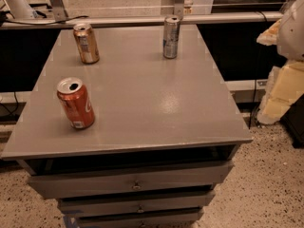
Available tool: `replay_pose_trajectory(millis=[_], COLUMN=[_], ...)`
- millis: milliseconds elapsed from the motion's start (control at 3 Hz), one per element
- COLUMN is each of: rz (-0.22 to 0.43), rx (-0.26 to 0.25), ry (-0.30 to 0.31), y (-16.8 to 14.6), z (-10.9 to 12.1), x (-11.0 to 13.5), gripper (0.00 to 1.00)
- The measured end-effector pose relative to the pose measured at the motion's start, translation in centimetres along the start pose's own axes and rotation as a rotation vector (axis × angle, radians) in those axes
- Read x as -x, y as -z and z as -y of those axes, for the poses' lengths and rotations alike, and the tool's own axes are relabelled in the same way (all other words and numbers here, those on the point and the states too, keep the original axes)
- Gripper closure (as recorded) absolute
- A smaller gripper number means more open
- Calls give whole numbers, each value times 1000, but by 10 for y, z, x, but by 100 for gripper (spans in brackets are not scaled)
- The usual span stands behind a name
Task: Move coke can near redbull can
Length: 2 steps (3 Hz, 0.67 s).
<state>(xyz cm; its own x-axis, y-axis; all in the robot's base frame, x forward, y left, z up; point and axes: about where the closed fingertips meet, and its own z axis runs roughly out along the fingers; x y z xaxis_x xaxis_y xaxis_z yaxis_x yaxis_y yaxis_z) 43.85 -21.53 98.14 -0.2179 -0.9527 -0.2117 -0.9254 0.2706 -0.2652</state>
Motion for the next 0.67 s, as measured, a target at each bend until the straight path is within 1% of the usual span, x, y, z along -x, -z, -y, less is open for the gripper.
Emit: replay_pose_trajectory(millis=[333, 667], rz=[0, 17], rx=[0, -6], ry=[0, -3], y=[0, 0], z=[0, 0], x=[0, 3], gripper=[0, 0])
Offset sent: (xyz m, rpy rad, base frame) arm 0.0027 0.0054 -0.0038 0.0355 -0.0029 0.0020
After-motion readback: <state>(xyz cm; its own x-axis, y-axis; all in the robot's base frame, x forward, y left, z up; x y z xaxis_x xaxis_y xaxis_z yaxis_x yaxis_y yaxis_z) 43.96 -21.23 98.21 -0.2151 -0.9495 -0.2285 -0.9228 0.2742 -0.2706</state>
